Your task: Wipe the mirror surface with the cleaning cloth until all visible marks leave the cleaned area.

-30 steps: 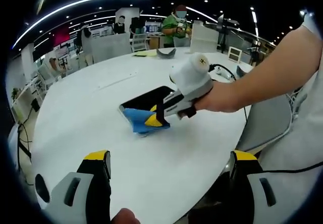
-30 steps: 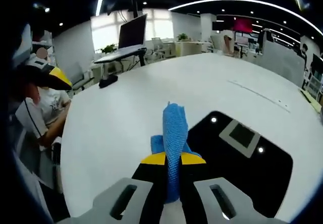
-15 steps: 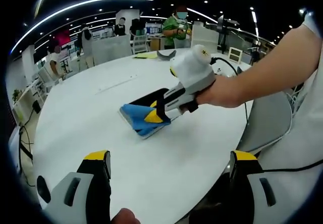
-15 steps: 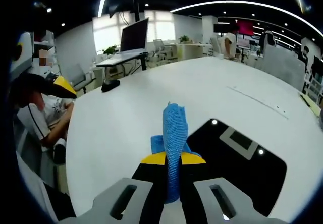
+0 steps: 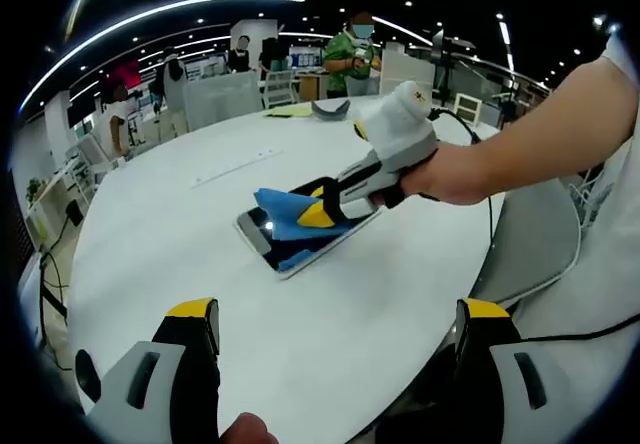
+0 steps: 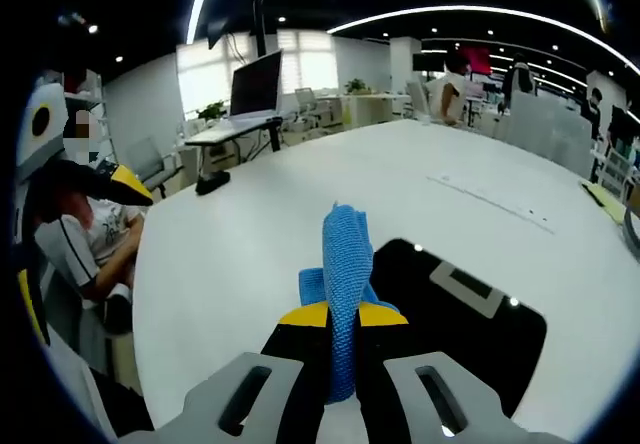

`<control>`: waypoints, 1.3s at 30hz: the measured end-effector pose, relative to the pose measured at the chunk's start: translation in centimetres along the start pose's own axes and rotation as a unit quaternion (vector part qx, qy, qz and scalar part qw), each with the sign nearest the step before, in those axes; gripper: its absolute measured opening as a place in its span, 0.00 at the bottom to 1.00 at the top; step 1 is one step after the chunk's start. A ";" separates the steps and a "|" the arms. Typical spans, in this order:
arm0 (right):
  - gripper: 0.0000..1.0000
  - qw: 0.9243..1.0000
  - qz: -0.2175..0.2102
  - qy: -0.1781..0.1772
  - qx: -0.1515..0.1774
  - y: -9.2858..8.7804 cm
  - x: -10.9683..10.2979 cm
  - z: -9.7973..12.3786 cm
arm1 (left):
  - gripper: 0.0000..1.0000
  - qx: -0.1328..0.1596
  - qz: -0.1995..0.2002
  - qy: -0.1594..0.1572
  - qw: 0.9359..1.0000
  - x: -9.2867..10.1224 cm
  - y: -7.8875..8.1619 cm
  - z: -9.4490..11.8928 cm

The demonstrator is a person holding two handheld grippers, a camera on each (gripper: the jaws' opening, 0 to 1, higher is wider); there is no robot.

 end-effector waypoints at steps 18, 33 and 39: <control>0.03 1.000 0.002 -0.024 0.004 -1.8 5.4 5.3 | 0.99 -0.002 -0.007 0.024 1.000 1.6 1.6 -1.3; 0.03 0.999 -0.003 -0.048 0.008 -3.1 9.0 9.3 | 0.99 -0.012 -0.012 0.037 0.999 3.4 2.0 -2.4; 0.03 0.998 -0.001 -0.065 0.000 -4.1 10.9 11.0 | 0.99 -0.015 -0.010 0.044 0.999 3.4 1.8 -2.3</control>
Point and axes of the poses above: the point that each gripper's makers call its tool centre point, and the gripper's own axes: z roughly backward along the fingers, x roughly to its right, y roughly out of its top, the point moved 7 cm from there along z, roughly backward along the fingers, and after that the axes turned 10 degrees about x, right-handed, at the moved point
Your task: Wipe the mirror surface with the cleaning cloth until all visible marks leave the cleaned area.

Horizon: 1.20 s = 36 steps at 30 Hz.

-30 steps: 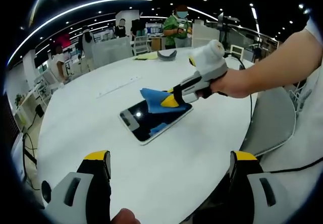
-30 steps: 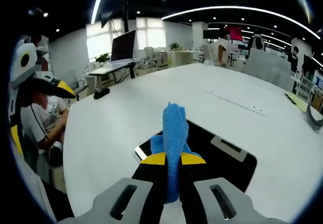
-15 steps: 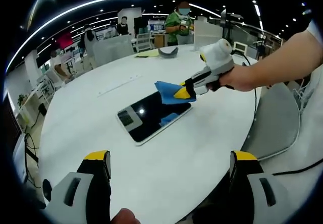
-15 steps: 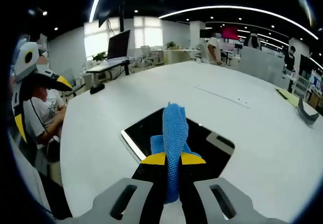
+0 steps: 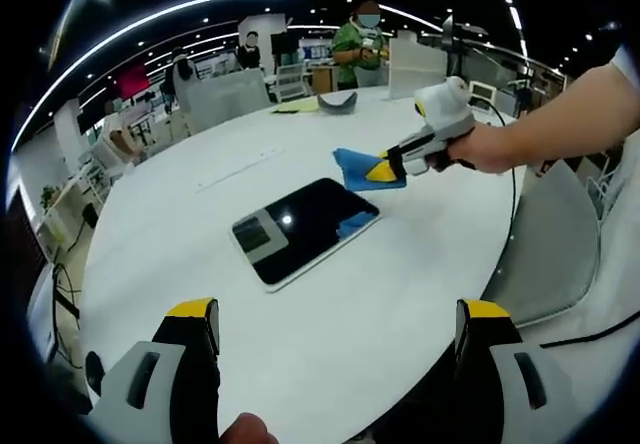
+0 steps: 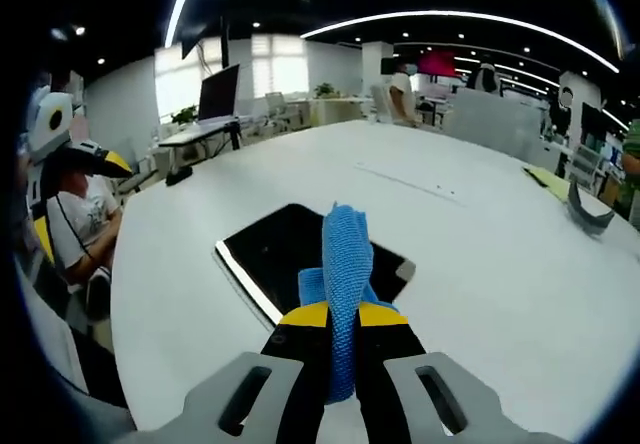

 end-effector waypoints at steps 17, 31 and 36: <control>0.03 0.999 -0.014 -0.040 -0.013 -1.9 4.9 3.1 | 0.99 -0.009 -0.005 0.004 1.000 0.3 0.4 -0.7; 0.03 0.998 -0.021 -0.048 -0.018 -2.4 6.7 3.0 | 0.99 -0.015 -0.010 0.006 1.000 0.2 0.7 -1.0; 0.03 0.998 -0.023 -0.049 -0.024 -3.3 6.7 2.6 | 0.99 -0.020 -0.016 0.001 1.000 0.5 0.8 -0.8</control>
Point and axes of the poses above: the point that each gripper's makers call its tool centre point, and the gripper's own axes: z roughly backward along the fingers, x roughly to its right, y roughly out of its top, the point moved 7 cm from there along z, roughly backward along the fingers, and after that the axes turned 10 degrees about x, right-handed, at the moved point
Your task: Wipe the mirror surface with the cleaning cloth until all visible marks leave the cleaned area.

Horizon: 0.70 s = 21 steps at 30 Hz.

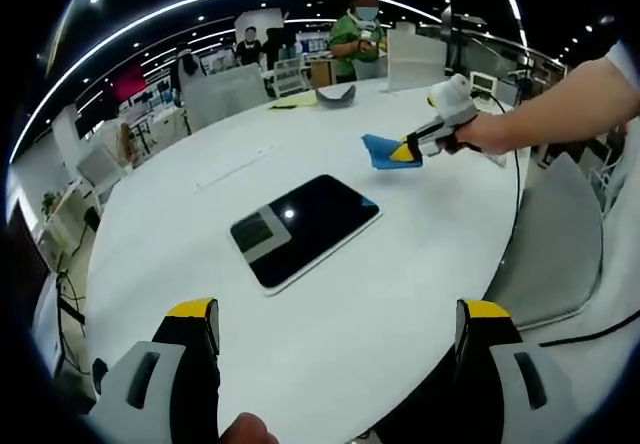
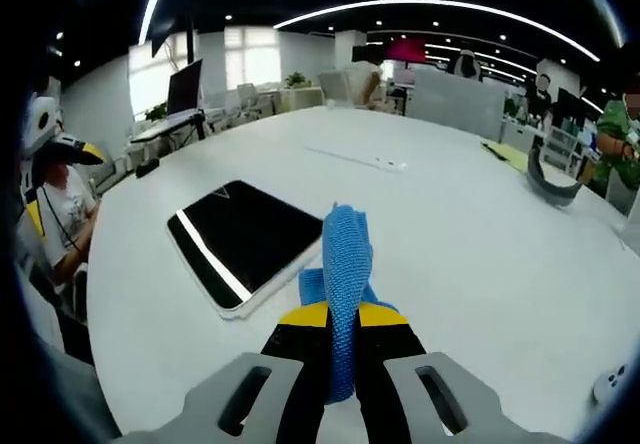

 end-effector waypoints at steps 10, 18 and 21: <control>0.03 1.000 -0.011 0.010 -0.017 -2.8 -0.2 -0.7 | 0.99 -0.023 -0.002 0.005 1.000 -0.3 -0.6 0.1; 0.03 1.000 -0.016 0.011 -0.011 -4.2 -0.2 -0.9 | 0.99 -0.037 0.003 0.010 0.999 0.1 -1.3 0.0; 0.04 1.000 -0.007 0.012 0.000 -4.3 -0.4 -0.7 | 0.99 -0.038 0.003 0.009 0.999 0.1 -1.3 -0.2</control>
Point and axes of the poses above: the point that each gripper's makers call its tool centre point, and the gripper's own axes: z roughly backward along the fingers, x roughly to its right, y roughly out of its top, the point moved 7 cm from there along z, roughly backward along the fingers, and after that the axes turned 10 degrees about x, right-handed, at the moved point
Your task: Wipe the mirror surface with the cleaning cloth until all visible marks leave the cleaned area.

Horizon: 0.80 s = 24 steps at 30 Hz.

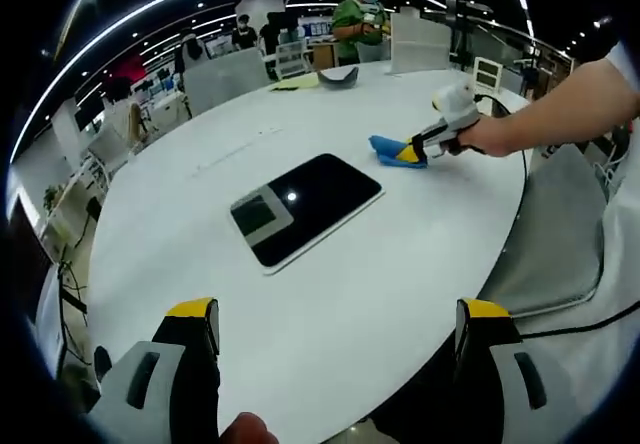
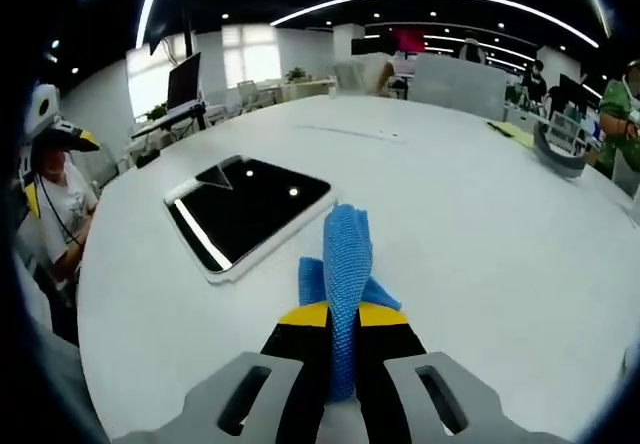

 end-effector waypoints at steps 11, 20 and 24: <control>0.09 0.999 0.009 0.034 0.021 -0.3 0.2 -0.1 | 0.99 -0.006 0.000 0.002 1.000 -0.4 0.4 -0.6; 0.31 0.993 0.051 0.106 0.027 -0.5 -0.9 0.4 | 0.99 -0.002 -0.008 0.007 1.000 -1.2 1.5 -0.8; 0.42 0.988 0.066 0.137 0.034 -0.8 -1.4 0.6 | 0.99 -0.001 -0.010 0.006 1.000 -1.3 1.6 -1.0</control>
Point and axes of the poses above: the point that each gripper's makers call its tool centre point, and the gripper's own axes: z roughly backward along the fingers, x roughly to its right, y roughly out of its top, the point moved 7 cm from there along z, roughly backward along the fingers, and after that the axes turned 10 degrees about x, right-handed, at the moved point
